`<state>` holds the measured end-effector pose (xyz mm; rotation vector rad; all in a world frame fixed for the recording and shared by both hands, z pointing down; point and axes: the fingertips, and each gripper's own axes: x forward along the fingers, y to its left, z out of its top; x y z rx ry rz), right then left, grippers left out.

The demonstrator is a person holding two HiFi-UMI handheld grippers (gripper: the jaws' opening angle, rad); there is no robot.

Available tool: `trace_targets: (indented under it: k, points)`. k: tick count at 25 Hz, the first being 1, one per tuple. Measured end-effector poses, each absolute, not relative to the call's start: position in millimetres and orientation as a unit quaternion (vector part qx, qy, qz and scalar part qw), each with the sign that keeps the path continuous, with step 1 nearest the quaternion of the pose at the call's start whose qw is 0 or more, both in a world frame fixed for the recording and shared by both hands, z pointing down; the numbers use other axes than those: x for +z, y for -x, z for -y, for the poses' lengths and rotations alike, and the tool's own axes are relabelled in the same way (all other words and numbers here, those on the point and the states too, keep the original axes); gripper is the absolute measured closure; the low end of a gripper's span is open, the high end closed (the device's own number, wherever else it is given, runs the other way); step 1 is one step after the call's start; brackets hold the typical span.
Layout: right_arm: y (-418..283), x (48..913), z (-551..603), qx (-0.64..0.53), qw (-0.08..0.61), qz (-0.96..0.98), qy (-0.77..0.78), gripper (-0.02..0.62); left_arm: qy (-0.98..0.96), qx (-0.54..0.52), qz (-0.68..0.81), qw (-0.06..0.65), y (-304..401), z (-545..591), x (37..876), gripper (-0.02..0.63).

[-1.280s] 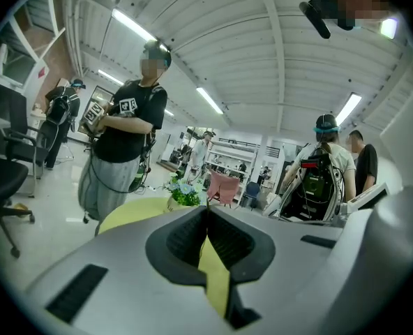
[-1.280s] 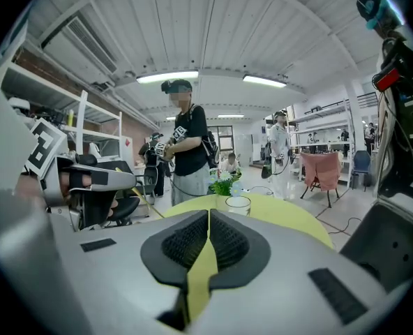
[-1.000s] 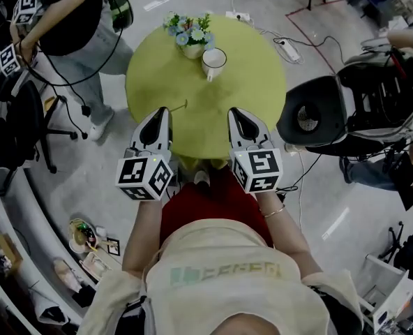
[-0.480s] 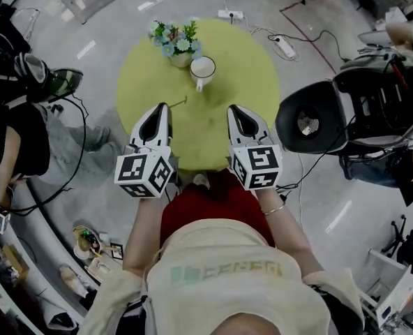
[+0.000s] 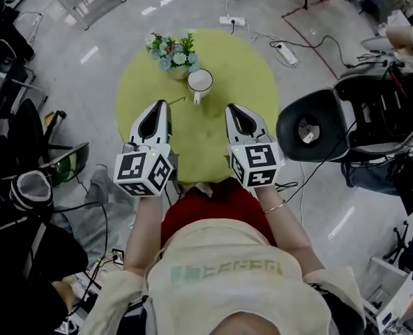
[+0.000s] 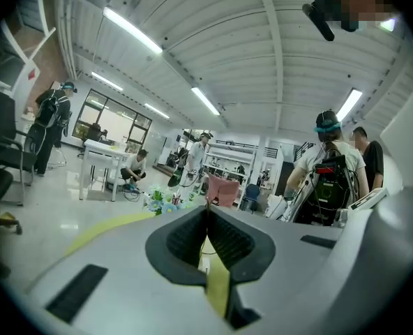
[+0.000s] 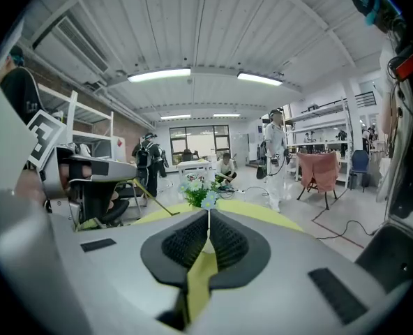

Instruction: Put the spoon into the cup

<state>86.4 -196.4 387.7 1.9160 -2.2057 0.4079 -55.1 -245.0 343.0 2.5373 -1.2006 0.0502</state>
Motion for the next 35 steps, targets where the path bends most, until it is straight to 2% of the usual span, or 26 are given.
trace_targets:
  k: [15,35]
  points:
    - [-114,391,228,0.14,0.099,0.75,-0.639,0.558,-0.895,0.015,0.412,0.168,11,276,340,0.581]
    - [-125,436,266,0.182,0.134,0.765,-0.603,0.558,-0.872,0.049,0.428,0.232,-18,305,399,0.581]
